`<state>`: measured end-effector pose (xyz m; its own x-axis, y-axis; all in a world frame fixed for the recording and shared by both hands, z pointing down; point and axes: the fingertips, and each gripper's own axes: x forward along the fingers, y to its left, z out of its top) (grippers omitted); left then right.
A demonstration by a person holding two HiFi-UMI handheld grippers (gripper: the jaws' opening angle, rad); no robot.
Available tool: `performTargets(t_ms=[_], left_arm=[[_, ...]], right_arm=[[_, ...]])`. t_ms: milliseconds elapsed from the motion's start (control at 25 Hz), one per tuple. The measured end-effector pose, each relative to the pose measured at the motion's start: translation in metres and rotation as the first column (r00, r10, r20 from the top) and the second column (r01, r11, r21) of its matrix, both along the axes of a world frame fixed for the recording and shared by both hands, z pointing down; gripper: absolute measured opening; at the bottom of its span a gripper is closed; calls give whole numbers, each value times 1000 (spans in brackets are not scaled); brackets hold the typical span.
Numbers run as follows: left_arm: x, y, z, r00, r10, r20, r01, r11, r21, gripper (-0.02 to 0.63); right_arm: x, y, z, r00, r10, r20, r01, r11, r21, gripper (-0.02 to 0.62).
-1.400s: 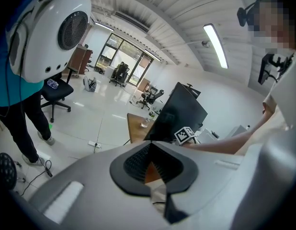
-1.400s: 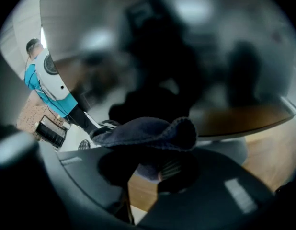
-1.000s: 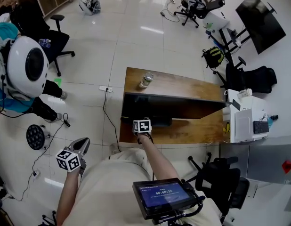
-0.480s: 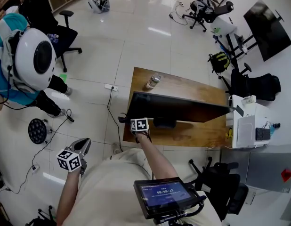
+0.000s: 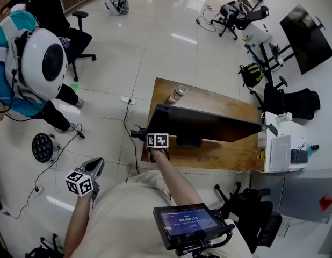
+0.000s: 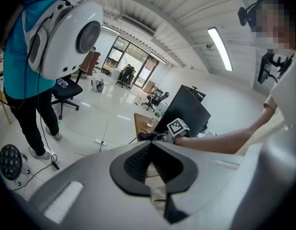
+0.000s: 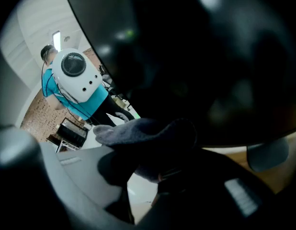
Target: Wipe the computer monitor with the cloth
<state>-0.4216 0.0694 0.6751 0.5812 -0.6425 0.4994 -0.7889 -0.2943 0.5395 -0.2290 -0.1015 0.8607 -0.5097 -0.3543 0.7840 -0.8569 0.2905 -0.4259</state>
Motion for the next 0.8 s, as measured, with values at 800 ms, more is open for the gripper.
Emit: performTargets(t_ms=[800], left_arm=[[25, -16, -9, 999, 28, -29, -26, 997, 69, -8]], right_arm=[[0, -26, -183, 985, -35, 168, -25, 939, 343, 95]])
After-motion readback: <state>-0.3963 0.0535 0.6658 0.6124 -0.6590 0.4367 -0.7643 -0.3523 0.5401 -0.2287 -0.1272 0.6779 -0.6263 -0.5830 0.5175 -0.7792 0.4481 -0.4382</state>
